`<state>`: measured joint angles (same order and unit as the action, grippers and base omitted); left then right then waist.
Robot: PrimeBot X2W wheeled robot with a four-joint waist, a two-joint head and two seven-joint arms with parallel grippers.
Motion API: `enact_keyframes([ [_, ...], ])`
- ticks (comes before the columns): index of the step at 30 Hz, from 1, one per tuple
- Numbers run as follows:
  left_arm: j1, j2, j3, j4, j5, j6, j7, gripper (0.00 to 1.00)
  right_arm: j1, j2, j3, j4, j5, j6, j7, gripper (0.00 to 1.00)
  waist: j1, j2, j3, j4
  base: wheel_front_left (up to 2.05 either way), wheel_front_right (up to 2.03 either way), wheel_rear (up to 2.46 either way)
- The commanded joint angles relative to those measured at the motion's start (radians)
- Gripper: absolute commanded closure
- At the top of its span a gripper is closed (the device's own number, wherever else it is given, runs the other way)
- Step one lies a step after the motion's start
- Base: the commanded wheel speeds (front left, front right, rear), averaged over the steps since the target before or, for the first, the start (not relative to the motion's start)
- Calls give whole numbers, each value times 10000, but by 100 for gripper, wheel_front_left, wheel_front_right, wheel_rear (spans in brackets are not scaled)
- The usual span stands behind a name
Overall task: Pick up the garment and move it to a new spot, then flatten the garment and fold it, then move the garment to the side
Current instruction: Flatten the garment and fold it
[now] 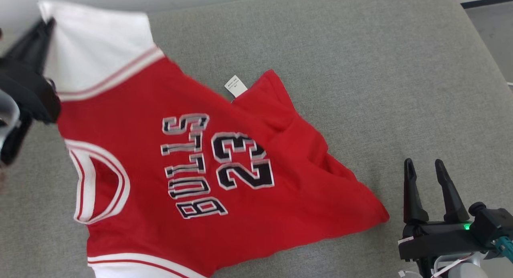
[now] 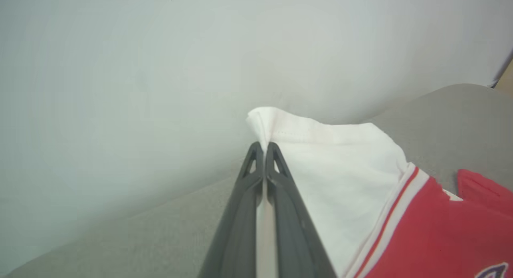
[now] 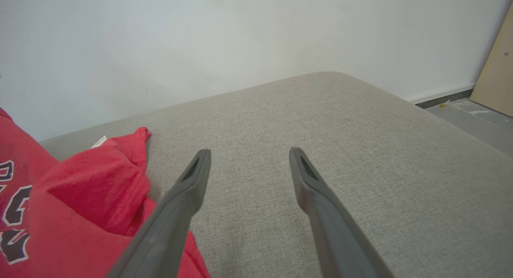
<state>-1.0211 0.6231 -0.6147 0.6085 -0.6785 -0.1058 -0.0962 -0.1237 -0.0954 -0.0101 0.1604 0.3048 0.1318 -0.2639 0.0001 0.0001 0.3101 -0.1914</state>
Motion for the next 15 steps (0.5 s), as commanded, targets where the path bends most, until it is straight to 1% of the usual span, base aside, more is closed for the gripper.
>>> enact_keyframes([
  [1,-242,-53,-16,247,275,158,-371,100,-69,18,-58,-42,-86,-24,-5,0,-1,-1,153,-25,0,0,0],
  [5,-781,-226,-99,1115,866,533,-1183,100,-133,108,-110,-72,-166,-24,-5,0,-1,-1,286,-66,0,0,0],
  [7,-794,-302,-122,1373,914,541,-1265,100,-150,125,-109,-68,-177,-24,-5,0,-1,-1,302,-75,0,0,0],
  [8,-777,-390,-195,1595,968,498,-1317,73,-164,143,-108,-51,-191,-24,-5,0,-1,-1,306,-76,0,0,0],
  [9,-776,-447,-303,1768,1083,427,-1385,1,-173,160,-112,-26,-188,-24,-5,0,-1,-1,299,-69,0,0,0],
  [11,-730,-565,-403,2116,1133,367,-1507,0,-180,174,-96,17,-197,-24,-5,0,-1,-1,227,-15,0,0,0],
  [15,-453,-856,17,2549,846,285,-1673,0,-172,118,-2,-28,-207,-24,-5,0,-1,-1,-105,152,0,0,0],
])
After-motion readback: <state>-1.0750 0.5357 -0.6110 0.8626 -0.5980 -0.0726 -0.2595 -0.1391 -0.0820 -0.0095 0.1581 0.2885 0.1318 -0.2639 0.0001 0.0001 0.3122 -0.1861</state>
